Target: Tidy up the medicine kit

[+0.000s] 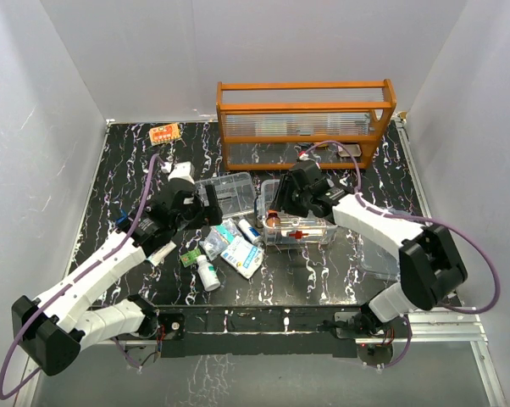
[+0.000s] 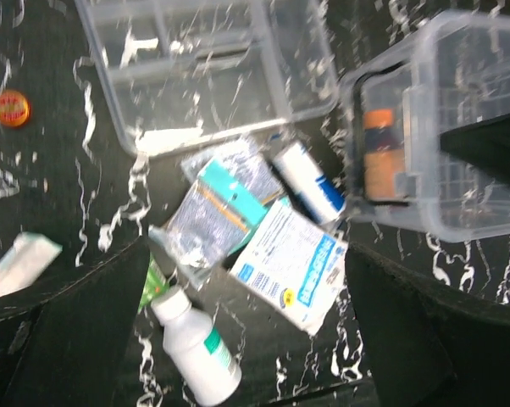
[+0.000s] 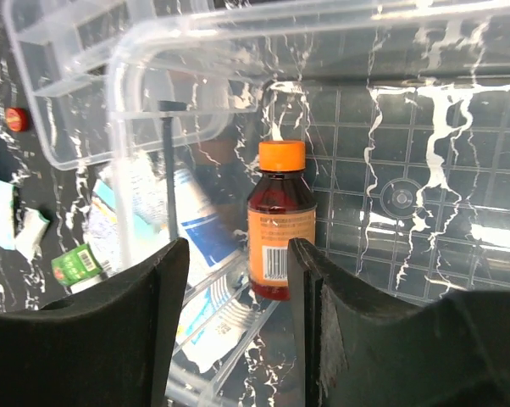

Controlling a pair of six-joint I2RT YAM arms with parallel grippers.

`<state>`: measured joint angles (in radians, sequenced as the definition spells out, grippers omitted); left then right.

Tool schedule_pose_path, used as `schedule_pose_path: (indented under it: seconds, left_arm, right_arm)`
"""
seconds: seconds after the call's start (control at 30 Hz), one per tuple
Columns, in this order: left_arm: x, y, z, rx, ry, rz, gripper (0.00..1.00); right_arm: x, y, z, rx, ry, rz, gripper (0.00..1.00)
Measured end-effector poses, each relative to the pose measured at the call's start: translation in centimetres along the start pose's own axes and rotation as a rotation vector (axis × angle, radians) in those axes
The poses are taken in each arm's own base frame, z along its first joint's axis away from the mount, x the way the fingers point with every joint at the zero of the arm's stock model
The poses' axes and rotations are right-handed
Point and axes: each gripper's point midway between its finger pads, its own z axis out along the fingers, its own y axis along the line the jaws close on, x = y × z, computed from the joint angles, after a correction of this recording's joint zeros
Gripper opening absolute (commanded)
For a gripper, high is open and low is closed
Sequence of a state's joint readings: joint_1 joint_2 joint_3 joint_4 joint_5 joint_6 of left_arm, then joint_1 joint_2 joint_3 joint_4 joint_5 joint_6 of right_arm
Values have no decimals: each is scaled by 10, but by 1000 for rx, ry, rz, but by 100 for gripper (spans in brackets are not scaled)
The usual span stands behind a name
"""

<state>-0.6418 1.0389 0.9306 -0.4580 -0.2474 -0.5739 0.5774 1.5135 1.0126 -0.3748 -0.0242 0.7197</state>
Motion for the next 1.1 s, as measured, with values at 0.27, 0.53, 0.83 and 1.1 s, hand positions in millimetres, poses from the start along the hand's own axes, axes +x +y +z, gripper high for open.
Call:
schedule_pose_path:
  seconds: [0.27, 0.53, 0.83, 1.1]
  left_arm:
    - [70, 34, -10, -113, 210, -122, 89]
    - [129, 49, -18, -181, 371, -290, 80]
    - [160, 49, -12, -218, 496, -353, 72]
    - [175, 52, -3, -243, 534, -355, 59]
  right_arm:
    - [-29, 11, -41, -28, -131, -3, 51]
    - [-44, 18, -74, -62, -221, 10, 54]
    - [-48, 16, -87, -58, -251, 15, 55]
    - [-46, 9, -93, -44, -271, 15, 56]
